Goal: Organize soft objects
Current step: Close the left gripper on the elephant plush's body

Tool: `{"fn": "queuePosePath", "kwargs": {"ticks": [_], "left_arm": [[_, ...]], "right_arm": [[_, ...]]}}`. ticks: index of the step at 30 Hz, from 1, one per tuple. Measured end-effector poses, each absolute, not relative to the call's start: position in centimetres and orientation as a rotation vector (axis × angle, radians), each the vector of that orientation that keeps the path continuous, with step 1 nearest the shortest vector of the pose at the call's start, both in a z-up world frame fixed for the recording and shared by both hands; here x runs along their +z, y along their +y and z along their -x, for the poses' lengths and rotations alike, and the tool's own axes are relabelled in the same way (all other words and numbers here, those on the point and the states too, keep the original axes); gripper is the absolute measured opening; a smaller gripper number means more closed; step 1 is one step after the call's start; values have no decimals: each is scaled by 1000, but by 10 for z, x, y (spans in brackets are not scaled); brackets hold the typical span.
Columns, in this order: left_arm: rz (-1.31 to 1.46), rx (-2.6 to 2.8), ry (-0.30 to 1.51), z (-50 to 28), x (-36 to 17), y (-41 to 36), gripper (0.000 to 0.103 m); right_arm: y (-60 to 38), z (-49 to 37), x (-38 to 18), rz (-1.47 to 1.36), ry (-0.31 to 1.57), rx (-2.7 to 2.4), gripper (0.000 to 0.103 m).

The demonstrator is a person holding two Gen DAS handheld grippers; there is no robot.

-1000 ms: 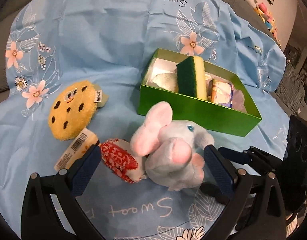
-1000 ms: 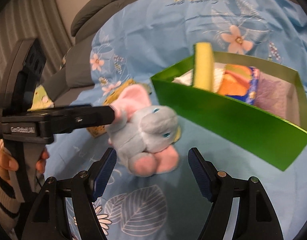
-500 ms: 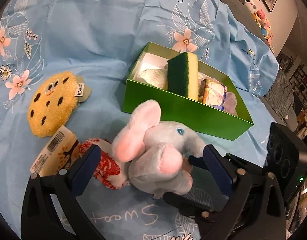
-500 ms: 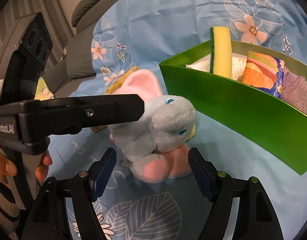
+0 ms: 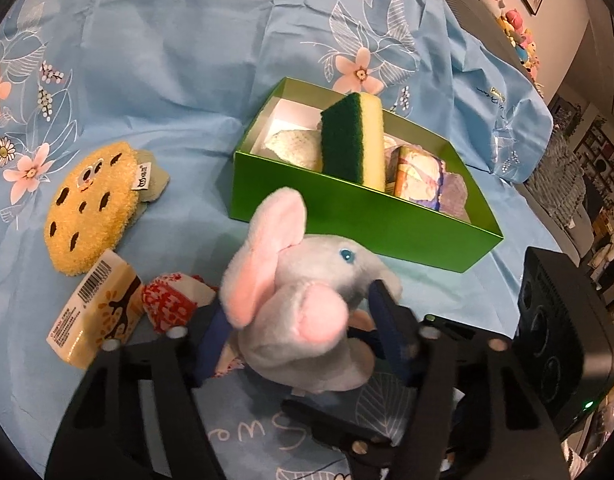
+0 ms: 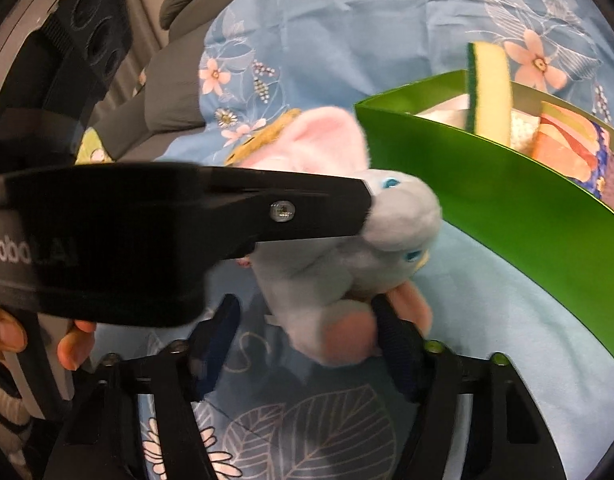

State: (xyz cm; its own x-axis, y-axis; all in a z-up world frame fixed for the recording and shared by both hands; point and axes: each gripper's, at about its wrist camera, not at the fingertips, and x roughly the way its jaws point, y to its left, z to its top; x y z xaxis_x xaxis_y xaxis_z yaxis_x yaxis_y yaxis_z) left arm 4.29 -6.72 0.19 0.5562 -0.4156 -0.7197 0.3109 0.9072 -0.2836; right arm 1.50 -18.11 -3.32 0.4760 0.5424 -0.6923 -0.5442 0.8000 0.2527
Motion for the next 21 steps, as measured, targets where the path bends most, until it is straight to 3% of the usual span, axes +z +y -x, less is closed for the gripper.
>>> {"fn": "queuePosePath", "kwargs": {"ticks": [3, 7, 21], "left_arm": [[117, -436, 886, -43, 1, -70, 49], [106, -429, 872, -40, 3, -70, 44], [146, -427, 873, -38, 7, -63, 44]], "right_arm": [[-181, -16, -35, 23, 847, 640, 46], [-183, -14, -33, 28, 836, 640, 41], [-186, -3, -25, 19, 795, 670, 40]]}}
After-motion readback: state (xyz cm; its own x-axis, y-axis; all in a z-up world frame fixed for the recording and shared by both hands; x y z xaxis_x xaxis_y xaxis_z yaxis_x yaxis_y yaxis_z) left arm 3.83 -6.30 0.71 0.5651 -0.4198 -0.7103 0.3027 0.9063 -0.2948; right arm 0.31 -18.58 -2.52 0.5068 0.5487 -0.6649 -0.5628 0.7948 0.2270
